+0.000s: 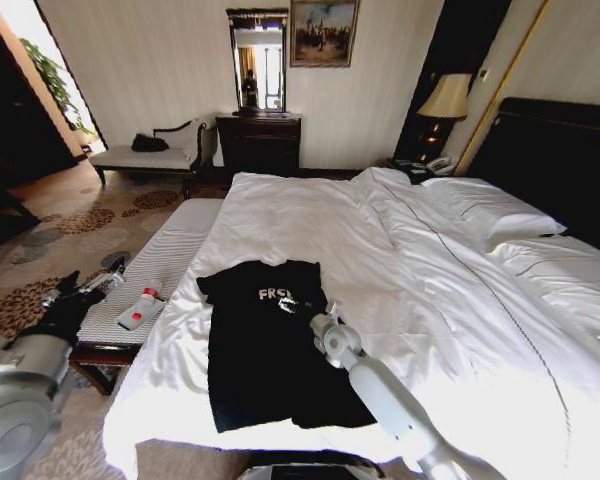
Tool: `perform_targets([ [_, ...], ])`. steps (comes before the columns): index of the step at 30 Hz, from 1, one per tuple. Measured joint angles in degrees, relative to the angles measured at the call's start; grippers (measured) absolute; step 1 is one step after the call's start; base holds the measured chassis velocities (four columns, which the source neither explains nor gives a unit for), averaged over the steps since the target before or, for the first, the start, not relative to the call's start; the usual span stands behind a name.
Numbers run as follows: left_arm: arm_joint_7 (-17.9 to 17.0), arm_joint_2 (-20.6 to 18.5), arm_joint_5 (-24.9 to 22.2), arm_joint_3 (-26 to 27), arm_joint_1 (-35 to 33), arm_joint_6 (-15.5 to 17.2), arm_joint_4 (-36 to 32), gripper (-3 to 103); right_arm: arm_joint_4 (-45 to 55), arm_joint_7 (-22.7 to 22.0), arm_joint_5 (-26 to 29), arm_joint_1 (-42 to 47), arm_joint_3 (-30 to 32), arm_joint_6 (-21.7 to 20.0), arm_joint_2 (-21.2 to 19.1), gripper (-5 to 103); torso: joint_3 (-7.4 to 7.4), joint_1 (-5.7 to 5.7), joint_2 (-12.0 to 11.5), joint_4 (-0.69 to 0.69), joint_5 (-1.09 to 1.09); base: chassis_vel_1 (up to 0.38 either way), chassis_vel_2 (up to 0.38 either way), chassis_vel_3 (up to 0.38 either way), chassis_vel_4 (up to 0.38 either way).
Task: Fold the clothes on the bed.
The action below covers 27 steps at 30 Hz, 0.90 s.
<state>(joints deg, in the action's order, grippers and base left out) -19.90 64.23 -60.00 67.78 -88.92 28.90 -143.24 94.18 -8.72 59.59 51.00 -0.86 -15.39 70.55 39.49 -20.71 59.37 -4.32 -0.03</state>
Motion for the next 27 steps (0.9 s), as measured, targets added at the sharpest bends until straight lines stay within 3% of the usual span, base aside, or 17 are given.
perform_targets([
  [3,0.2,-0.6,-0.7,-0.9,0.8,0.0,1.2,100,0.0,-0.5,-1.0,0.0,2.5,1.3,0.1,100,0.00,0.00,0.0,0.01,0.00,0.000,0.000,0.000,0.000],
  [7,1.1,-2.7,-0.9,-3.3,3.6,-0.6,7.6,100,0.6,-2.4,-4.0,0.3,6.6,3.5,1.0,100,0.01,-0.01,0.0,-0.01,0.00,0.000,0.000,0.000,0.000],
  [11,1.7,-5.9,2.5,-11.9,10.4,-1.2,23.5,100,3.7,-4.7,-7.4,2.6,11.3,4.2,2.4,100,0.01,-0.01,0.0,0.00,-0.03,0.000,0.000,0.000,0.000],
  [14,2.2,-6.1,4.7,-16.7,14.5,-2.0,29.6,100,5.4,-5.3,-7.9,3.8,12.9,4.1,2.9,100,0.01,-0.01,0.0,0.00,-0.04,0.000,0.000,0.000,0.000],
  [18,7.6,-4.8,6.0,-25.5,22.8,-5.9,41.2,100,8.0,-6.4,-8.0,6.4,14.9,3.6,3.1,100,0.01,-0.01,0.0,-0.04,0.00,0.000,0.000,0.000,0.000],
  [19,7.6,-4.8,6.0,-25.5,22.8,-5.9,41.2,100,8.0,-6.4,-8.0,6.4,14.9,3.6,3.1,100,0.01,-0.01,0.0,-0.04,0.00,0.000,0.000,0.000,0.000],
  [22,14.0,-4.3,5.5,-32.1,28.3,-9.0,50.6,100,8.6,-6.9,-8.0,7.7,16.2,3.2,2.5,100,0.01,-0.02,0.0,-0.01,-0.02,0.000,0.000,0.000,0.000],
  [23,14.0,-4.3,5.5,-32.1,28.3,-9.0,50.6,100,8.6,-6.9,-8.0,7.7,16.2,3.2,2.5,100,0.01,-0.02,0.0,-0.01,-0.02,0.000,0.000,0.000,0.000],
  [27,19.2,-3.3,4.9,-39.9,34.2,-11.9,60.2,100,8.0,-7.5,-7.2,8.2,16.9,3.0,2.5,100,0.01,-0.01,0.0,-0.01,0.00,0.000,0.000,0.000,0.000],
])
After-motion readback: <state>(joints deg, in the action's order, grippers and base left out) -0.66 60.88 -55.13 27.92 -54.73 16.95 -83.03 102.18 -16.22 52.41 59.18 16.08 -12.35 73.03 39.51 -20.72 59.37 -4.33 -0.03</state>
